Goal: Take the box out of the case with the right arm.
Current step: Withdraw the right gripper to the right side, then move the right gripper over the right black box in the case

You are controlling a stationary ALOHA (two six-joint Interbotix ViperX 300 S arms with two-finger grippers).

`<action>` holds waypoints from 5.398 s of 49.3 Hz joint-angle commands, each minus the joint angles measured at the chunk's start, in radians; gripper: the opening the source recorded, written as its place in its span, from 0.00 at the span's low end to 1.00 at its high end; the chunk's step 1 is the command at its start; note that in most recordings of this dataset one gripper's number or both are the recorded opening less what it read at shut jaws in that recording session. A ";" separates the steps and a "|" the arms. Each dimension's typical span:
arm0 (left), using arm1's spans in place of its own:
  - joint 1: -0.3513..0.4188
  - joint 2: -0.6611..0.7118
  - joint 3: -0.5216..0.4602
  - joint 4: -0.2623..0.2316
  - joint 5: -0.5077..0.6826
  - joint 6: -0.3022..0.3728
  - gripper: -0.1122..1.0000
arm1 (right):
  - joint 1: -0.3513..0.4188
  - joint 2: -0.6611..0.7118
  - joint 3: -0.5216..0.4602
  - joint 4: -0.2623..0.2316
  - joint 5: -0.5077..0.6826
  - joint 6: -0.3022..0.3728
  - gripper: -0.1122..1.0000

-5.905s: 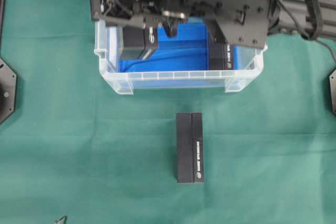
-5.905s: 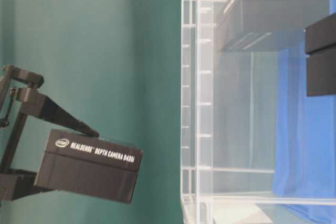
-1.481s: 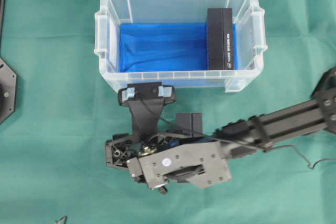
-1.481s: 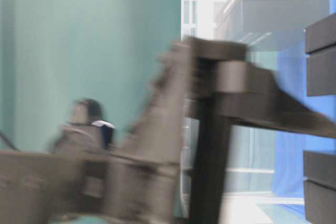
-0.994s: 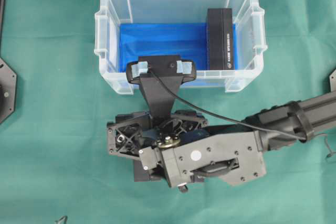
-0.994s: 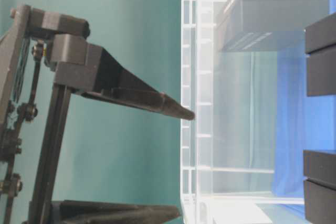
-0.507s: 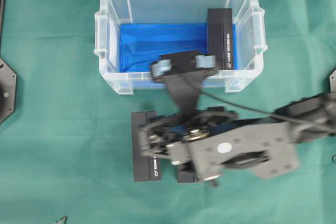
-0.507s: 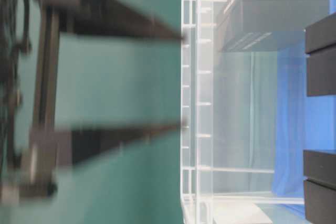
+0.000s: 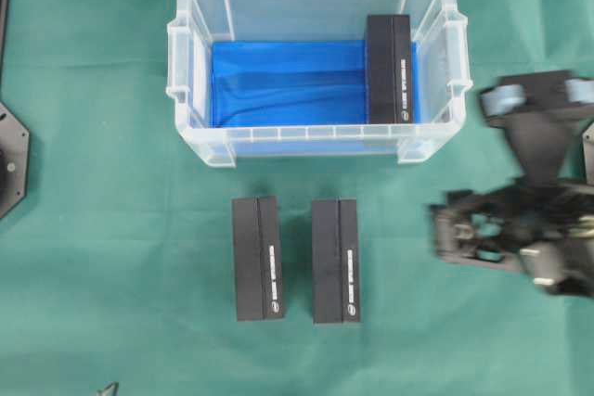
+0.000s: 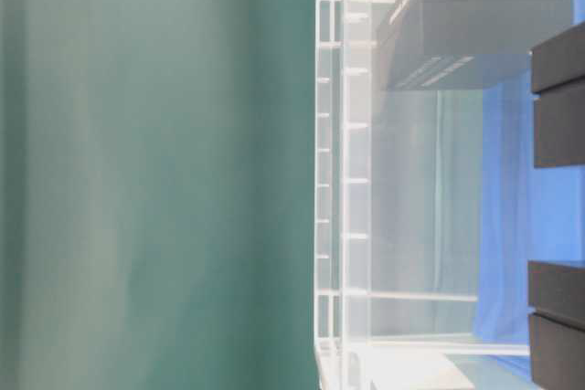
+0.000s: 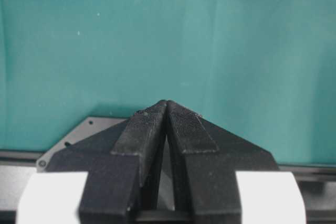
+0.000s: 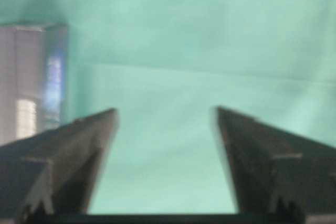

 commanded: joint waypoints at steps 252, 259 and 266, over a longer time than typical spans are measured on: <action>-0.003 0.000 0.018 0.008 -0.011 0.000 0.10 | -0.563 0.103 -0.083 -0.020 -0.367 -0.615 0.94; -0.005 -0.002 0.018 0.008 -0.011 0.000 0.10 | -0.563 0.103 -0.084 -0.021 -0.367 -0.615 0.94; -0.003 0.000 0.018 0.009 -0.011 0.000 0.10 | -0.565 0.103 -0.083 -0.021 -0.367 -0.615 0.94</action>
